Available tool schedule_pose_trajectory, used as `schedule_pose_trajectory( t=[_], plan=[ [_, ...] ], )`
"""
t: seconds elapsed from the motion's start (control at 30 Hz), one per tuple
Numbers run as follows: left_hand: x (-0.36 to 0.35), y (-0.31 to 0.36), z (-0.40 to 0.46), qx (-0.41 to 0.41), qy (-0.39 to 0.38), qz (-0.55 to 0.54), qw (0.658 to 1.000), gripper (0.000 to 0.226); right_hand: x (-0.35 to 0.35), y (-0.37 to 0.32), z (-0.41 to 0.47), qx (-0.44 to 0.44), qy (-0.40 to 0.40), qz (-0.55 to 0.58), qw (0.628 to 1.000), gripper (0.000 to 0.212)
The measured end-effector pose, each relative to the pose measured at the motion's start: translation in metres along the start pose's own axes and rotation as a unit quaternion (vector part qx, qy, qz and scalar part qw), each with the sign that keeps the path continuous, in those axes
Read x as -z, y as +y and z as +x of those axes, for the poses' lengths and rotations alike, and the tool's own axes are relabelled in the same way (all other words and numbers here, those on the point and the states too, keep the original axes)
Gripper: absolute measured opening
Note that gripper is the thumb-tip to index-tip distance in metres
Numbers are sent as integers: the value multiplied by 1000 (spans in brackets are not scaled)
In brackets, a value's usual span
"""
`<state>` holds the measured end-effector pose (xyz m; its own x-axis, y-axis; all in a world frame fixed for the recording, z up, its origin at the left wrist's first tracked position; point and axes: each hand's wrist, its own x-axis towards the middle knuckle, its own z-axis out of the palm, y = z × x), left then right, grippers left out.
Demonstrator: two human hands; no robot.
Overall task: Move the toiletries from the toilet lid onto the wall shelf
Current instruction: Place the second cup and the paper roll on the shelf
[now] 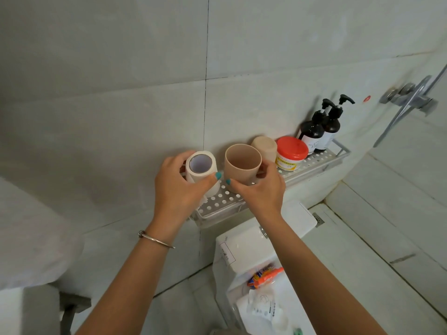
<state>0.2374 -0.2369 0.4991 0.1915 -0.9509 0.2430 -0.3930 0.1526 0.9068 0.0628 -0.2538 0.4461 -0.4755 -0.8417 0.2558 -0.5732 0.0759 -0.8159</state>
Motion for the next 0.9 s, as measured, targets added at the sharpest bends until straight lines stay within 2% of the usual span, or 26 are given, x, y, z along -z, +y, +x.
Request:
schedule_pose_trajectory(
  t=[0.27,0.37,0.5,0.63,0.8,0.9],
  plan=[
    [7,16,0,-4,-17,-18,1000,52,19,-4,-9,27,3,33,999,78],
    [11,32,3,-21,-23,-42,999,54,35,-20,-13,87,20,55,995,77],
    [16,66,13,-56,-39,-65,996,55,54,-57,-12,161,-24,119,979,69],
    [17,98,17,-70,-31,-90,993,46,63,-83,-7,205,-55,165,963,58],
    [8,118,19,-63,-23,-116,991,44,69,-97,3,230,-4,208,951,56],
    [9,125,20,-113,-51,-83,989,61,76,-98,8,246,13,229,942,54]
  ],
)
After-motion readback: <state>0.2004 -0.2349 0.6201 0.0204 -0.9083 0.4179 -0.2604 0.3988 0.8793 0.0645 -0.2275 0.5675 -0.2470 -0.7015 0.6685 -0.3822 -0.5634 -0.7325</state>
